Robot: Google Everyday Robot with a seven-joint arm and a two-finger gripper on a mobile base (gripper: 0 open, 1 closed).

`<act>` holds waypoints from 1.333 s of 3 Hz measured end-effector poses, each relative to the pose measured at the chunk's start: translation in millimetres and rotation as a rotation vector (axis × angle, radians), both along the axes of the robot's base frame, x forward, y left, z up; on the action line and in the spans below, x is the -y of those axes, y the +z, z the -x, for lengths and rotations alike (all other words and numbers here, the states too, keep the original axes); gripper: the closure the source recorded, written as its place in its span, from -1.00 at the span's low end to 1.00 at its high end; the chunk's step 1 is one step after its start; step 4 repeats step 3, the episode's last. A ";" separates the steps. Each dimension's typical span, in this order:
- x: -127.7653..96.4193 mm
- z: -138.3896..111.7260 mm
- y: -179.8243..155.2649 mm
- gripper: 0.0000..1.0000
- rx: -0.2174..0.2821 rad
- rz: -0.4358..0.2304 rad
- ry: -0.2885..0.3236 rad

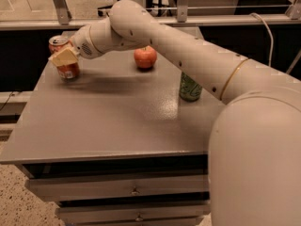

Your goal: Pick coke can

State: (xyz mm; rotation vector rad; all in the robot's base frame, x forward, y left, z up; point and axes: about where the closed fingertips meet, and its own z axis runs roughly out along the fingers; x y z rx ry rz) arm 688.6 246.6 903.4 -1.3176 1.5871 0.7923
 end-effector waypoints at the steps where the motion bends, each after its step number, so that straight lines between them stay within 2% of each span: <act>1: 30.5 4.0 31.6 0.99 0.028 -0.097 -0.054; 2: 64.9 2.6 53.8 1.00 0.050 -0.225 -0.121; 3: 82.3 8.6 78.5 1.00 0.080 -0.295 -0.147; 4: 82.3 8.6 78.5 1.00 0.080 -0.295 -0.147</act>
Offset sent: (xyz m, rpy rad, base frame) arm 0.0006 -0.1375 0.1068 0.4875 -0.1199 -0.2565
